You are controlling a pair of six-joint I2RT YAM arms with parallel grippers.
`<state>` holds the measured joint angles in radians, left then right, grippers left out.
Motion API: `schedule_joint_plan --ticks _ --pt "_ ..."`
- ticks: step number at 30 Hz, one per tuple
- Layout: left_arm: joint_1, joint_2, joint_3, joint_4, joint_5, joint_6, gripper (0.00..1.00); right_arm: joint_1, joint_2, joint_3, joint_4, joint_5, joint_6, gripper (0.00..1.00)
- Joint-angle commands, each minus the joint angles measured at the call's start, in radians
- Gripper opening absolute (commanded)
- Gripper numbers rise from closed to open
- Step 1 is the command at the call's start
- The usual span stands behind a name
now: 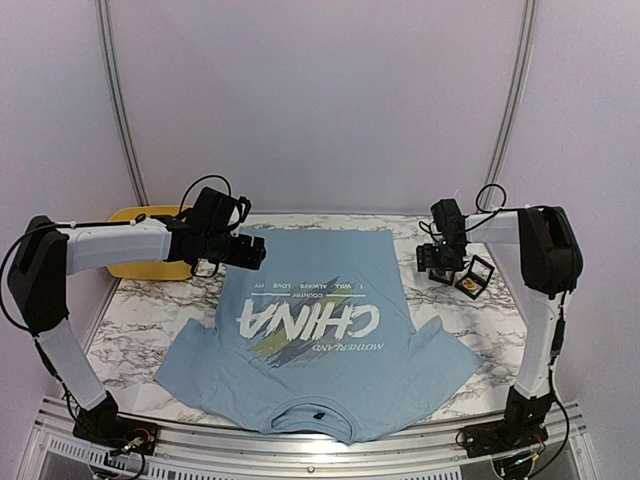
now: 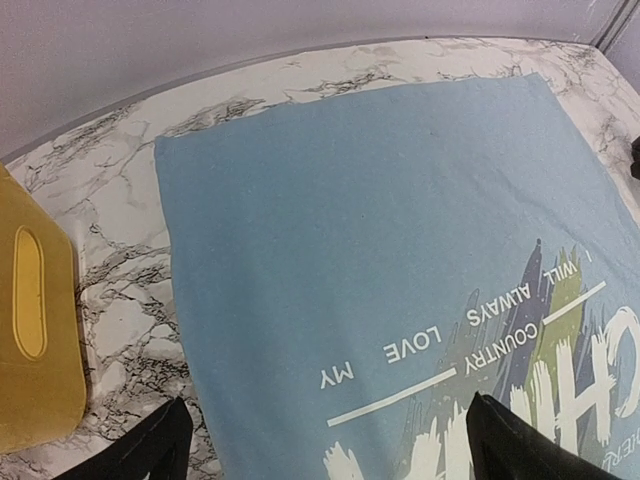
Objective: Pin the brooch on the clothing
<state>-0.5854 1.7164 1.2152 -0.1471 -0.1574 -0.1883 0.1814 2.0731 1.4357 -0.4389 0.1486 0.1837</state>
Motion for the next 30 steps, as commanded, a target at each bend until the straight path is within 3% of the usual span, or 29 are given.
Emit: schedule_joint_plan --ticks 1,16,21,30 --pt "-0.008 -0.008 0.002 0.009 0.021 0.027 0.99 0.003 -0.001 -0.001 0.018 -0.059 0.016 0.82" --pt "-0.013 -0.013 0.004 -0.001 0.008 0.056 0.99 -0.001 -0.059 -0.064 0.026 -0.098 0.010 0.42" --pt "-0.013 -0.018 0.001 -0.004 0.002 0.062 0.99 0.000 -0.077 -0.061 0.022 -0.104 -0.002 0.35" --pt "-0.014 -0.033 -0.005 0.000 0.013 0.076 0.99 -0.001 -0.133 -0.102 0.053 -0.170 -0.035 0.33"
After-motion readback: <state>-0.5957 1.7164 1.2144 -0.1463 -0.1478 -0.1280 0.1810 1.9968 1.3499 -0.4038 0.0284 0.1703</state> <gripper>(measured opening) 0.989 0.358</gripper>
